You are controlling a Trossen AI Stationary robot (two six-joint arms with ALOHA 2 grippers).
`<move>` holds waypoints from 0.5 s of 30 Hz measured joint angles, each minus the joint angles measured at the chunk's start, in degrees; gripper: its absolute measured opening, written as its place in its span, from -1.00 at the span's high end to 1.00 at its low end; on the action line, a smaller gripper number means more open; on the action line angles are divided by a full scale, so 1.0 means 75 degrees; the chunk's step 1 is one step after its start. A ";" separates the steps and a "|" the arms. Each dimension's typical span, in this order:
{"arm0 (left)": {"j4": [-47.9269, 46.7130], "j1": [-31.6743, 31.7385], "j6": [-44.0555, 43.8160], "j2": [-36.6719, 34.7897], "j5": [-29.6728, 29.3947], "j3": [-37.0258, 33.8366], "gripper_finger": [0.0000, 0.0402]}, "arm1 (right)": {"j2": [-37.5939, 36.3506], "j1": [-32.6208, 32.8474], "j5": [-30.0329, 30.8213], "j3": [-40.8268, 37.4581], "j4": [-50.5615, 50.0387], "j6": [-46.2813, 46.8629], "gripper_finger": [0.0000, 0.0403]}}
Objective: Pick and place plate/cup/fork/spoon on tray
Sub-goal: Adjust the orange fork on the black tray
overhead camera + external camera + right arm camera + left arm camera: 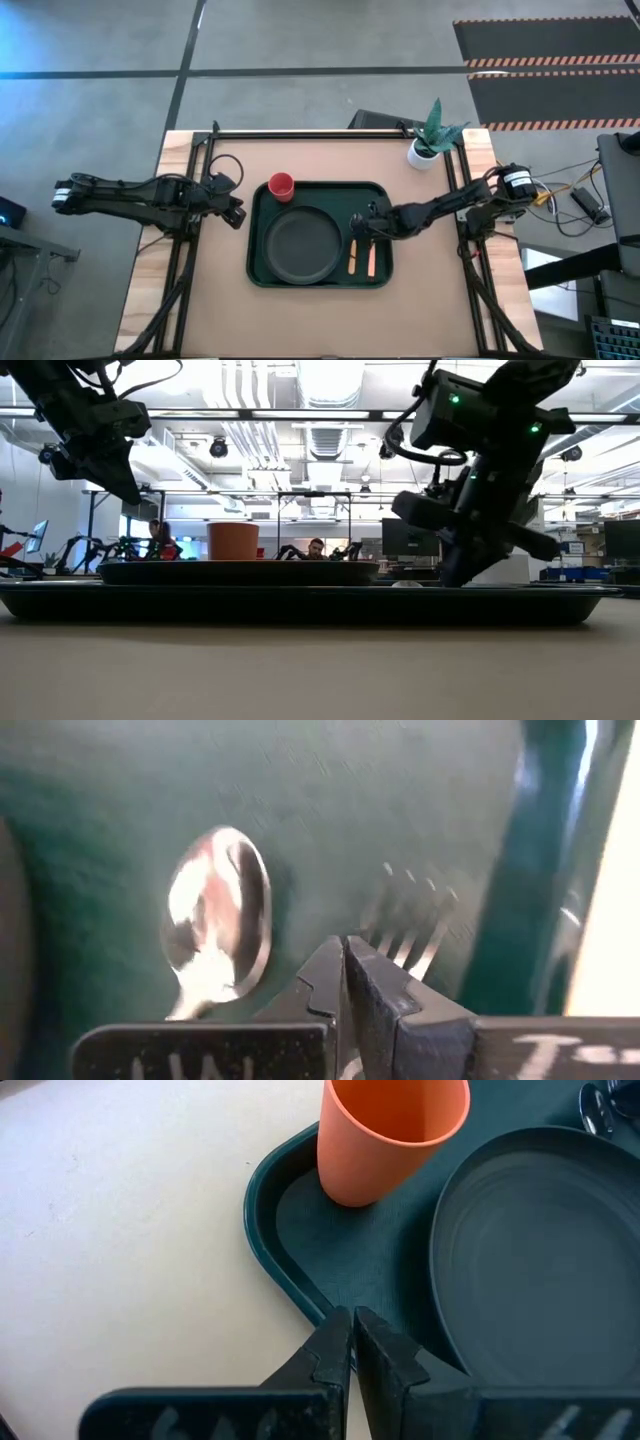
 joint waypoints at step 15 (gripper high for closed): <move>-0.0001 0.0000 0.0000 -0.0003 0.0000 0.0000 1.00 | 0.0000 -0.0145 -0.0039 0.0000 0.0457 -0.0584 0.96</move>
